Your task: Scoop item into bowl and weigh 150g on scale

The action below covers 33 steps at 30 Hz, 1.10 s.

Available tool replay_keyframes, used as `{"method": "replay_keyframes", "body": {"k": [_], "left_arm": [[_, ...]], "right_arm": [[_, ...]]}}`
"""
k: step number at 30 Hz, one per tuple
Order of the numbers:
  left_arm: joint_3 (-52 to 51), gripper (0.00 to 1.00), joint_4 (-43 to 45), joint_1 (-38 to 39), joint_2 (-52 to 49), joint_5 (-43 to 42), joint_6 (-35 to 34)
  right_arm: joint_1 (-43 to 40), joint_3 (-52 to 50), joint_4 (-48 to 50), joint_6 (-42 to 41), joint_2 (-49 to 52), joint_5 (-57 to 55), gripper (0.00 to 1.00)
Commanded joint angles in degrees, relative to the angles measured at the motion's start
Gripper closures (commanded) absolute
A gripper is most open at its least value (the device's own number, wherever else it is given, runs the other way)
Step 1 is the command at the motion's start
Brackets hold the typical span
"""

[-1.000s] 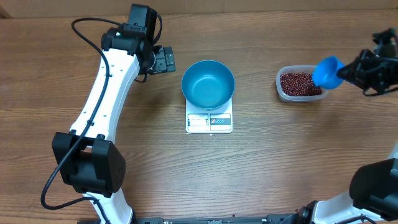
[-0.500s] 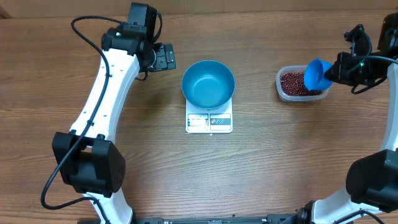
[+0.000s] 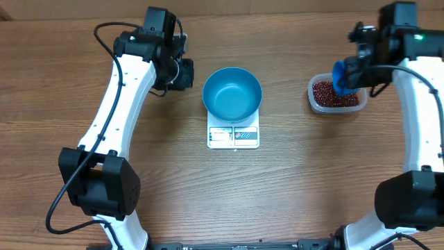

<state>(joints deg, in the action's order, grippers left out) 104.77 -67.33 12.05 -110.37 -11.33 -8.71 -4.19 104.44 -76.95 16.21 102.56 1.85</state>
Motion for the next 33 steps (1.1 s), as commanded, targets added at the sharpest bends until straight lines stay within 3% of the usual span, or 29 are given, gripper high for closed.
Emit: {"method": "replay_keyframes", "body": {"k": [1,7,13,18,20,21,23,26,33], "left_arm": [[0.63,0.95,-4.09,1.92,5.4,-2.97,2.95],[-3.61,0.96,-5.46,11.69,13.51,5.97,-0.7],[-19.3,0.95,7.19,25.64,21.0,10.71,-8.02],[-27.36,0.96,16.35,30.99,20.44,16.68,-11.65],[-28.52,0.73,18.51,31.63,19.43,16.24,-11.67],[-28.61,0.74,18.99,31.65,18.88,16.26,-11.65],[-28.61,0.94,20.22,31.63,18.01,16.76,-11.74],[-28.68,0.96,20.98,31.58,16.09,16.24,-15.21],[-28.68,0.96,21.4,32.39,10.03,16.26,-15.8]], "right_arm": [[0.76,-0.24,0.22,-1.66,-0.09,-3.89,0.96],[0.7,-0.24,-0.04,-4.22,-0.09,-3.69,0.96],[0.7,-0.24,0.11,-4.22,-0.09,-3.67,0.96],[0.7,-0.24,0.07,-4.24,-0.09,-3.43,0.96],[0.7,-0.24,0.04,-4.24,-0.09,-2.73,0.96],[0.7,-0.24,0.09,-4.22,-0.09,-2.43,0.96],[0.7,-0.24,0.2,-4.22,-0.09,-2.21,0.96],[0.7,-0.24,0.13,-4.2,-0.09,-2.21,0.96],[0.7,-0.24,0.26,-4.22,-0.09,-2.21,0.96]]}}
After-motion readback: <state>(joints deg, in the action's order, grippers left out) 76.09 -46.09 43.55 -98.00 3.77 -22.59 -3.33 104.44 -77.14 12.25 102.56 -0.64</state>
